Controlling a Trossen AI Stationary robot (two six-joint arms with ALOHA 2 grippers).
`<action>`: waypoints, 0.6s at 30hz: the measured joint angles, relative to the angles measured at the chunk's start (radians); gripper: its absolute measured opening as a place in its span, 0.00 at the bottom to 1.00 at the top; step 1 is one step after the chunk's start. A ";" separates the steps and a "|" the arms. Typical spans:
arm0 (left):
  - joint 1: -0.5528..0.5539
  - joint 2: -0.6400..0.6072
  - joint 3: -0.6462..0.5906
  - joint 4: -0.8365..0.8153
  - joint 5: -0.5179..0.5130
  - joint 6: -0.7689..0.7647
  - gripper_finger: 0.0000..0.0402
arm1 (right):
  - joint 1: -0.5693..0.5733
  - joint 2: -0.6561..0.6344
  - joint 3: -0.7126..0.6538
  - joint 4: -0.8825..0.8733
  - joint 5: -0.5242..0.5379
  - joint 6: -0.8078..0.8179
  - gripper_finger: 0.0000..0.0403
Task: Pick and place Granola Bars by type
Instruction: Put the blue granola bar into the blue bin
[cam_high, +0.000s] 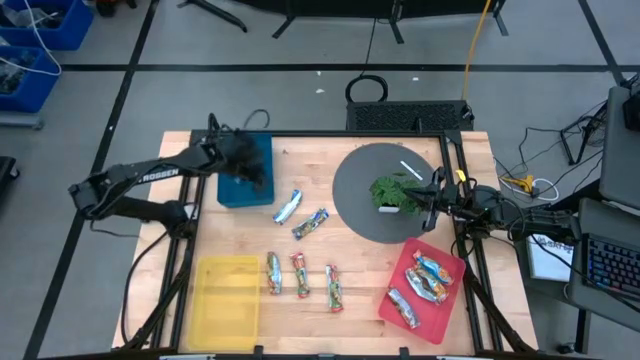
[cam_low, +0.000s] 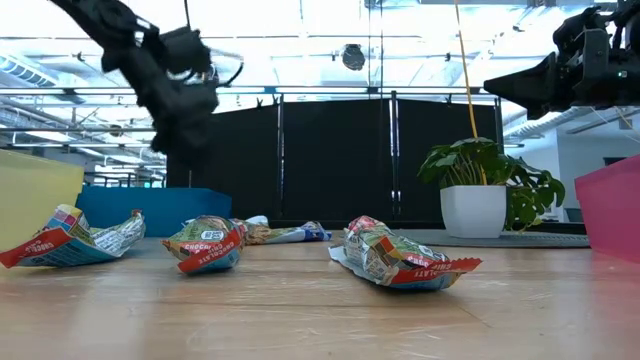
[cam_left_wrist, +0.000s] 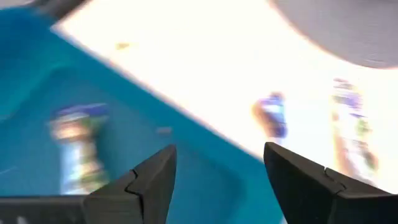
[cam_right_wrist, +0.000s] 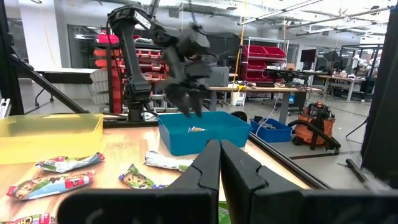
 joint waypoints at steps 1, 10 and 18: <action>-0.047 -0.001 0.009 0.005 0.000 -0.008 0.62 | 0.000 0.000 0.000 0.000 0.000 0.000 0.02; -0.410 0.181 0.242 -0.087 -0.216 -0.170 0.62 | 0.000 0.000 0.000 0.000 0.000 0.000 0.02; -0.440 0.471 0.388 -0.234 -0.238 -0.210 0.62 | 0.000 0.000 0.000 0.000 0.000 0.000 0.02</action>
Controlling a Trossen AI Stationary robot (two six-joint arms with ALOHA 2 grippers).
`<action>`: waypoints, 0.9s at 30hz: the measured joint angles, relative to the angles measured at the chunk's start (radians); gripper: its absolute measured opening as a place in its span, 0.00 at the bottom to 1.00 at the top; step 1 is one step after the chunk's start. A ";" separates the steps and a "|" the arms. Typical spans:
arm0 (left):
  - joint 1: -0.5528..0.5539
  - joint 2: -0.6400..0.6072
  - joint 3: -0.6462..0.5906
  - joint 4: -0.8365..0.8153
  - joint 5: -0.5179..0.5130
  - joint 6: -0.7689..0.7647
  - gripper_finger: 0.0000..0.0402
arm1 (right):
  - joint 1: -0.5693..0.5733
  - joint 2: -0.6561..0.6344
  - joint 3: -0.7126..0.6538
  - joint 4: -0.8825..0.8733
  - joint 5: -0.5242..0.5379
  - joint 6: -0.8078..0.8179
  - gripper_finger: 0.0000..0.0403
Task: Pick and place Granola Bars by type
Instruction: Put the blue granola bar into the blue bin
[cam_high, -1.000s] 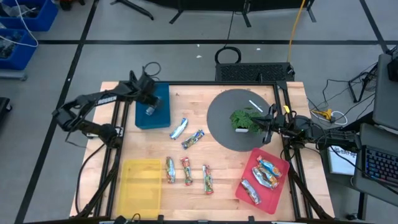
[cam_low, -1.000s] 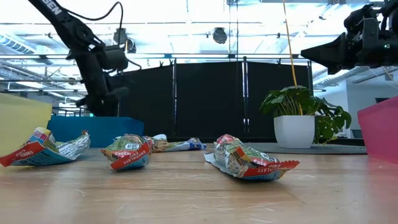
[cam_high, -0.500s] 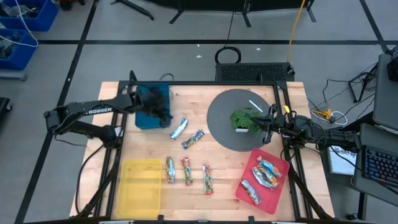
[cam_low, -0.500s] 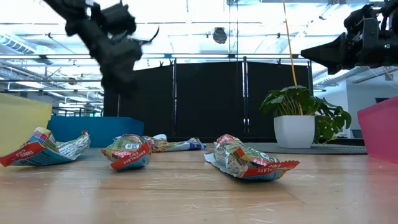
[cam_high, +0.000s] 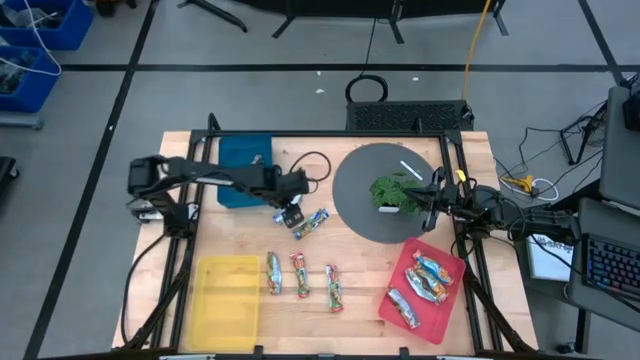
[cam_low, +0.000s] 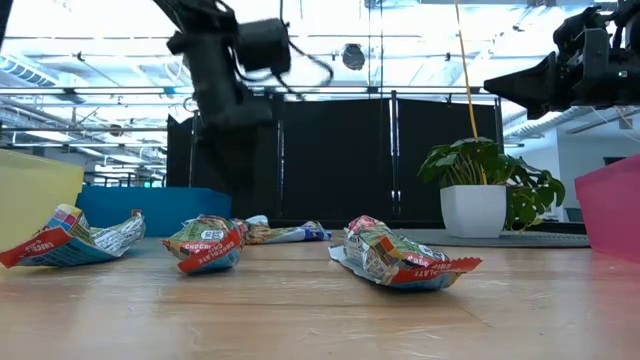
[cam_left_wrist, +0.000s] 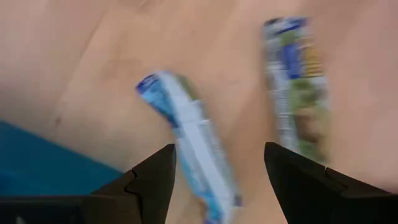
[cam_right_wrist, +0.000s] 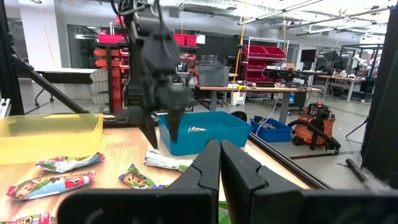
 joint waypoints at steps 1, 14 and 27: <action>0.009 0.023 0.006 -0.006 -0.008 -0.002 0.62 | 0.000 0.000 0.000 0.000 0.000 0.000 0.02; 0.047 0.150 0.011 0.007 -0.008 -0.020 0.62 | 0.000 0.000 0.000 0.000 0.000 0.000 0.02; 0.032 0.155 0.011 0.031 0.059 0.056 0.14 | 0.000 0.000 0.000 0.000 0.000 0.000 0.02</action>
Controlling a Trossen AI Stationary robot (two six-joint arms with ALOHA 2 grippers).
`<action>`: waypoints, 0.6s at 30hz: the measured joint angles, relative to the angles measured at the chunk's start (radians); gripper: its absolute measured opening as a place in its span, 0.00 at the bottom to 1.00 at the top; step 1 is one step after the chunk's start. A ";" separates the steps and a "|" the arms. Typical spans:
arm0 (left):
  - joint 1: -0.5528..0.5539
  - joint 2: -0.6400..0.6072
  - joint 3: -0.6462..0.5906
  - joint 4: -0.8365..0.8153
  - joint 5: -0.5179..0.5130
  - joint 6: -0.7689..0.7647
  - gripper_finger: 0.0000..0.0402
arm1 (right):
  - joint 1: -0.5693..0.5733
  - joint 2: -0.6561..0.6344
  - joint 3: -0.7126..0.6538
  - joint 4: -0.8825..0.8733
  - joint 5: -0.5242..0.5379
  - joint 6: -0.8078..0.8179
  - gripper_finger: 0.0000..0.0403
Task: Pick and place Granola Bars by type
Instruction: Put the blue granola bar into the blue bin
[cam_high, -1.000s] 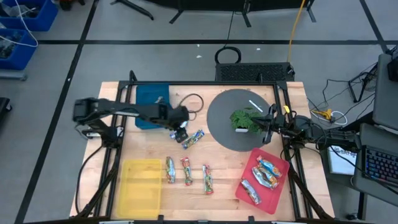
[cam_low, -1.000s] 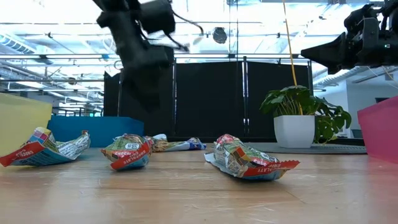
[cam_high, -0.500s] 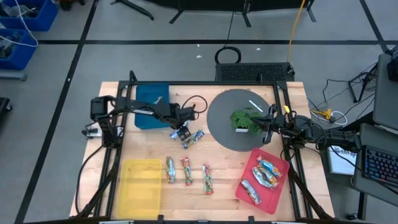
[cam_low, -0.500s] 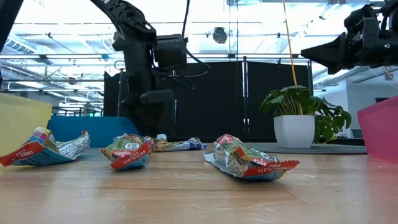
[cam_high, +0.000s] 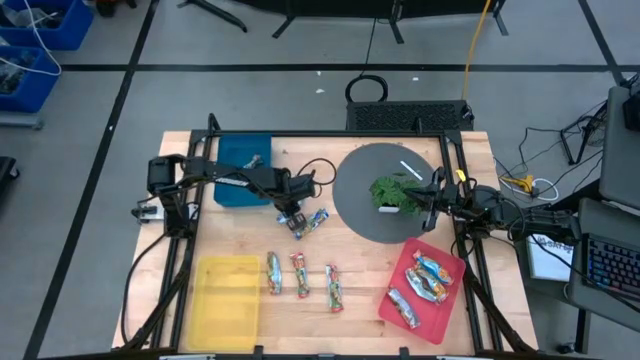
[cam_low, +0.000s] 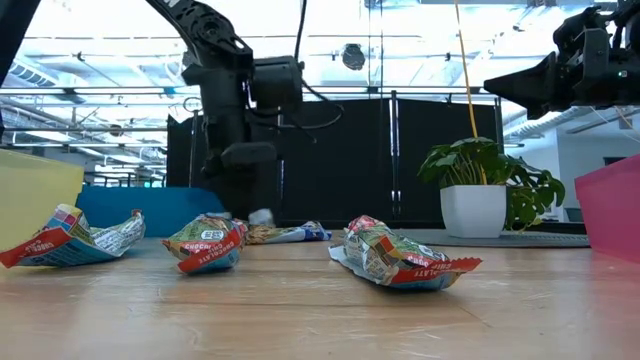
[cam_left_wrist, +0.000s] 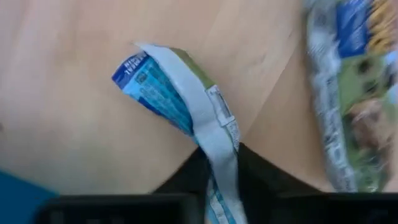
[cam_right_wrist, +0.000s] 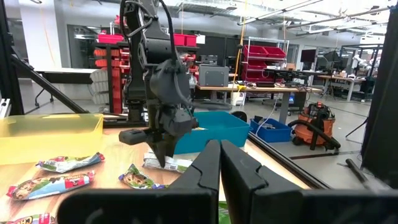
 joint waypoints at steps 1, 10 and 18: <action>0.000 -0.005 0.000 0.016 0.000 0.008 0.08 | 0.000 0.000 0.000 0.000 0.000 0.000 0.02; -0.021 -0.141 0.042 0.008 -0.137 0.060 0.03 | 0.000 0.000 0.000 0.000 0.000 0.000 0.02; -0.018 -0.449 0.017 -0.238 -0.485 -0.056 0.03 | 0.000 0.000 0.000 0.000 0.000 0.000 0.02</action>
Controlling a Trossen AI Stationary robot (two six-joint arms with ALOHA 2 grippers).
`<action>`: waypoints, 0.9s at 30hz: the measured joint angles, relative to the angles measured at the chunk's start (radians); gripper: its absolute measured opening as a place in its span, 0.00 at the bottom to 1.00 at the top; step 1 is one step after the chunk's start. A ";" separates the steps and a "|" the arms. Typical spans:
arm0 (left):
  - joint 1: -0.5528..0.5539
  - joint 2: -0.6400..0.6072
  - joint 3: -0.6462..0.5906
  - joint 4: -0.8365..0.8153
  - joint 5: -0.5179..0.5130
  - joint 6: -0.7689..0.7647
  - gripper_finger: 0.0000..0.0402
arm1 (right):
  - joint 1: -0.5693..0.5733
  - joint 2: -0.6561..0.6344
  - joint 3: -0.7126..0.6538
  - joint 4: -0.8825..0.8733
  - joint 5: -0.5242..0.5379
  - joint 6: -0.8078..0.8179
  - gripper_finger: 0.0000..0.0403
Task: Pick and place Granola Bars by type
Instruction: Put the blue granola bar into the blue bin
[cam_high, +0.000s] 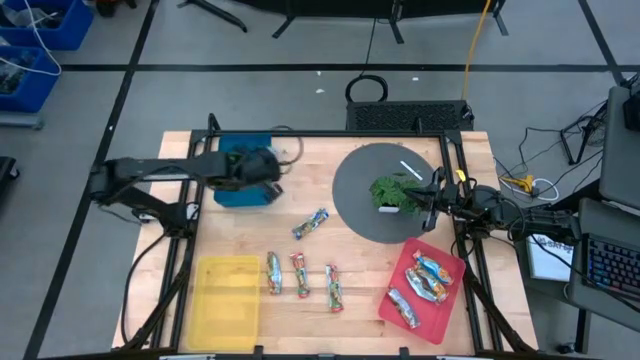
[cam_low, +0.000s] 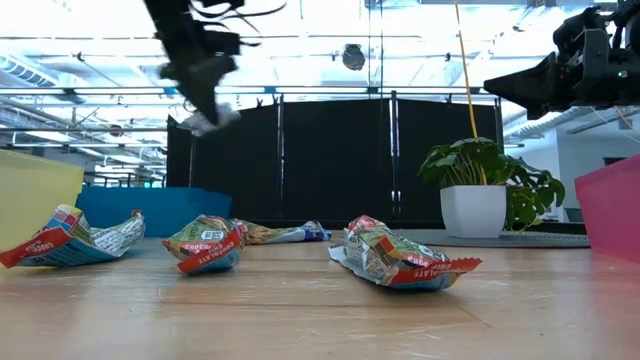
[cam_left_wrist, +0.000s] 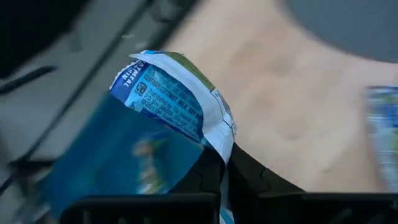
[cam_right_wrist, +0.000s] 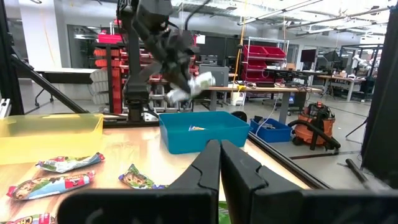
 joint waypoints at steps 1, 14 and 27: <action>0.008 -0.033 -0.018 -0.024 -0.042 -0.030 0.03 | 0.000 0.000 0.000 0.000 0.000 0.000 0.02; 0.345 -0.119 -0.277 -0.022 0.226 0.069 0.03 | 0.000 0.000 0.000 0.000 0.000 0.000 0.02; 0.371 -0.119 -0.329 0.106 0.450 0.133 0.17 | 0.000 0.000 0.000 0.000 0.000 0.000 0.02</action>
